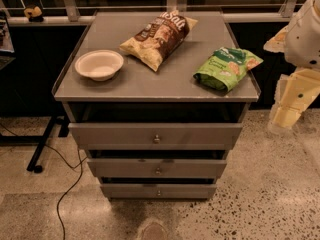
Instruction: Open bottom drawer
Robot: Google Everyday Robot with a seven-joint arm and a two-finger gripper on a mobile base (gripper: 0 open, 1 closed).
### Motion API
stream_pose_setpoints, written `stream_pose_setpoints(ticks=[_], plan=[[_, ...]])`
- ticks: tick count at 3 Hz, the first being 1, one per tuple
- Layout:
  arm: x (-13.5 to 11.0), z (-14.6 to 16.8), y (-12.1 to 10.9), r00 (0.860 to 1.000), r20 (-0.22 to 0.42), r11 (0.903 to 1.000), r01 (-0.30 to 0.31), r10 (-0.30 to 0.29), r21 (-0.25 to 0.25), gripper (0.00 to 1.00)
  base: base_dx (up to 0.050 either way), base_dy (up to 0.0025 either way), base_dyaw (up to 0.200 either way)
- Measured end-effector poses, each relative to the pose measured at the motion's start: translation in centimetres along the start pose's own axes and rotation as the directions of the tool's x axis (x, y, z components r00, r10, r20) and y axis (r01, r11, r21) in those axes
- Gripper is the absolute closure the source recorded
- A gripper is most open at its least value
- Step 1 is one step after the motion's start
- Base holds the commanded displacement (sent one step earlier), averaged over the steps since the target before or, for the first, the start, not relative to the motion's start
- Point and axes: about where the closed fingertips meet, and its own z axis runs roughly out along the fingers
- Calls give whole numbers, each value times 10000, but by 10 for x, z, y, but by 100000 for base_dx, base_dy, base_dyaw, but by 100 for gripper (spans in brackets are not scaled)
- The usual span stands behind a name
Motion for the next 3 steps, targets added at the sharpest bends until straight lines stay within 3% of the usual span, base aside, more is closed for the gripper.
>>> stream_pose_setpoints(ticks=[2, 3], plan=[[0, 0, 0, 10000, 0, 10000, 0, 0, 0, 0, -5000, 0, 3], [0, 0, 0, 10000, 1, 10000, -1, 1, 1, 0, 0, 0, 0]])
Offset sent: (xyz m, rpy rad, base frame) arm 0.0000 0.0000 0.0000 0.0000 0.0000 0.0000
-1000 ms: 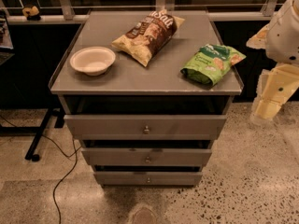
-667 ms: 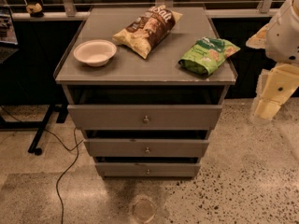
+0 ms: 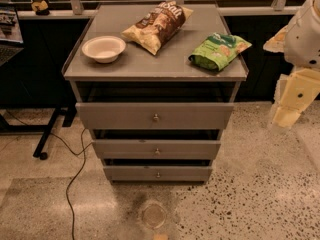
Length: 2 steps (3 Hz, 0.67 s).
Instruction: Open bottom drawer
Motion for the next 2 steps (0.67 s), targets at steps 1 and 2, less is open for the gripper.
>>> stream_pose_setpoints(ticks=[1, 2], plan=[[4, 15, 4, 9978, 417, 9984, -516, 506, 227, 0, 0, 0, 0], [15, 70, 35, 9774, 1460, 9882, -1497, 1527, -312, 0, 0, 0, 0]])
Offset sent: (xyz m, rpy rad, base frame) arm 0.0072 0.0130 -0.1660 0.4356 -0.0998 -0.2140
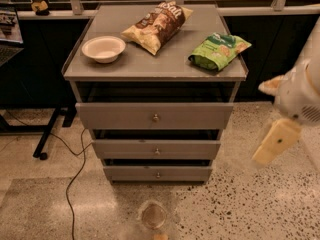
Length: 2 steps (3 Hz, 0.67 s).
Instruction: Open bottom drawer
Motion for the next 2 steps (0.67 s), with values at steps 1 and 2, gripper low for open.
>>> stream_pose_setpoints(ticks=[1, 2], plan=[[7, 58, 11, 9877, 1450, 9977, -525, 581, -419, 0, 0, 0, 0], [6, 99, 11, 9639, 2562, 9963, -577, 723, -643, 0, 0, 0, 0]])
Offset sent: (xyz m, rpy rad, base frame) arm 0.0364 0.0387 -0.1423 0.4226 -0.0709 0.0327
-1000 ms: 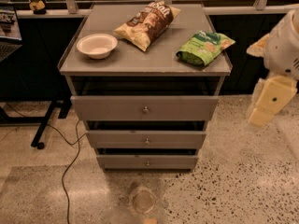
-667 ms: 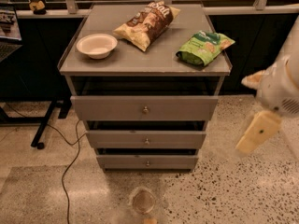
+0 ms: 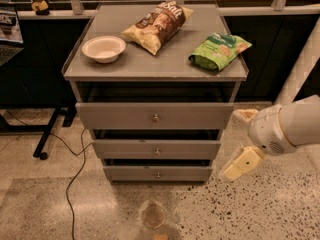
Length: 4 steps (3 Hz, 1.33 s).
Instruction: Open bottom drawer
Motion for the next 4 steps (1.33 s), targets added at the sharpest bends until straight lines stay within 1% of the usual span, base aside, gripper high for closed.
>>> stream_pose_setpoints(ticks=[1, 2, 4], plan=[[8, 31, -2, 9981, 612, 9999, -76, 81, -82, 0, 0, 0, 0], [15, 57, -2, 9968, 782, 9995, -151, 173, -283, 0, 0, 0, 0], [31, 105, -3, 9993, 279, 9960, -205, 231, -875, 0, 0, 0, 0]])
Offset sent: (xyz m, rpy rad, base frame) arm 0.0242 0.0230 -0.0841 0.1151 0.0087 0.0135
